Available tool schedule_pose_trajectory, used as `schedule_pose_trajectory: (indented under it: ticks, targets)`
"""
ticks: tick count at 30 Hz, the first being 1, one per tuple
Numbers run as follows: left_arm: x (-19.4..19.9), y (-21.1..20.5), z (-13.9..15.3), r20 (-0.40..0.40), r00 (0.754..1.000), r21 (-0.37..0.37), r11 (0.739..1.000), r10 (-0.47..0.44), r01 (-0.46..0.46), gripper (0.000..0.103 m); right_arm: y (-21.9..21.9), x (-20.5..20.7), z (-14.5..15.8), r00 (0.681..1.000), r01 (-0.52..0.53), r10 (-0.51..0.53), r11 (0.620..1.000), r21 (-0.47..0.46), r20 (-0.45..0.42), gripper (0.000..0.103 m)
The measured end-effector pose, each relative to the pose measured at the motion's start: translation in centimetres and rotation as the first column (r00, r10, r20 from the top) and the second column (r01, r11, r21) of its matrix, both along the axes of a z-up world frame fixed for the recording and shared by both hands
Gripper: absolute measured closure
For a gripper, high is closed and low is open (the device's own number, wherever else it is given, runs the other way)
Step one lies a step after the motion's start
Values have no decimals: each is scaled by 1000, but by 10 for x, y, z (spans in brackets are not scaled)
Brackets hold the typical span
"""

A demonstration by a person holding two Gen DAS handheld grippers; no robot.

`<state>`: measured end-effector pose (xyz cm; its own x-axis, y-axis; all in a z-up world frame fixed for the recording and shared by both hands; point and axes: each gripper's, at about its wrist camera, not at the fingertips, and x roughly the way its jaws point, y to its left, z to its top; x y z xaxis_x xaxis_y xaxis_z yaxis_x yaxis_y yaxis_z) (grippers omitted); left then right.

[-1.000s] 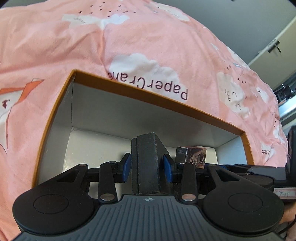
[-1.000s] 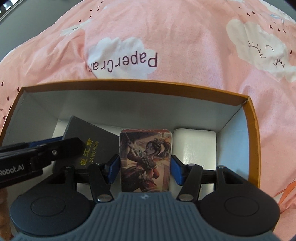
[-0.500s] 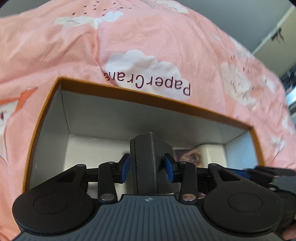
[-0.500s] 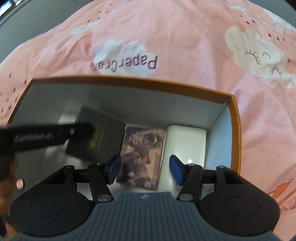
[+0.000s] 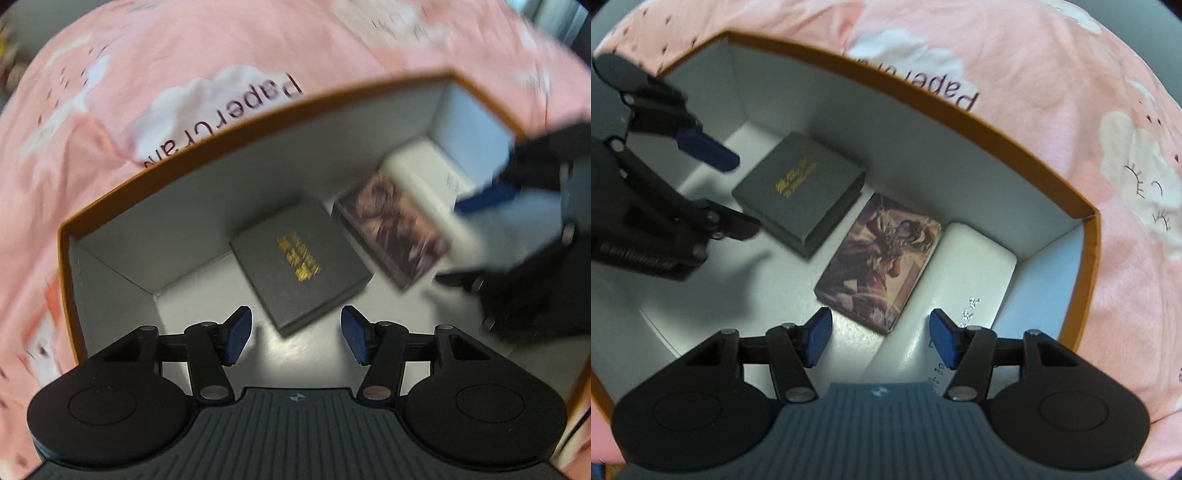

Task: Organize objects
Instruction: 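Lower the dark gray box while the right gripper lowers the card box inside, then move both open grippers back to the pile beside the orange box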

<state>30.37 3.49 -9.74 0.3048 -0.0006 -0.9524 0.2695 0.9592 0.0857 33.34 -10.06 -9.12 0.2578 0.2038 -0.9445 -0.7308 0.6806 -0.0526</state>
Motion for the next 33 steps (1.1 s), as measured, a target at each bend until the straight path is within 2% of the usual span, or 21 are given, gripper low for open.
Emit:
schedule_pose_trajectory:
  ticks: [2,5,7,9,14,17,22,29,31,33]
  targets:
    - [0,-5,-5,7,1000,45,999,-31,30,38,4,-2,-3,999,-15,16,999,-36,27,42]
    - [4,-5,-8,-6,999,20,998,-53,53,40,12,-4,-7,996,-37,44,995,-89,72,42]
    - [5,-5,-6,15,997,15,997,-74,74,43,15,-4,-9,994,-49,59,993,-104,89,43]
    - [5,-8,-6,33,995,34,995,-94,93,46,16,-2,-9,992,-48,60,993,-110,110,46]
    - [6,-10,-7,34,994,24,994,-105,104,53,14,0,-9,992,-45,55,995,-92,114,46]
    - [7,-17,-8,38,992,41,992,-117,116,53,11,-1,-8,992,-41,52,995,-91,114,47]
    - [9,-22,-11,31,994,44,994,-105,103,53,-2,4,2,997,8,-6,1000,-23,77,47]
    - [8,-20,-8,29,997,26,997,-69,68,51,-16,4,17,996,42,-46,998,44,80,47]
    - [0,-18,0,56,997,20,999,-44,43,51,-23,-2,26,994,67,-74,994,83,86,47]
    - [-9,-15,14,116,993,-3,1000,-26,27,51,-24,-17,40,988,101,-114,987,128,105,46]
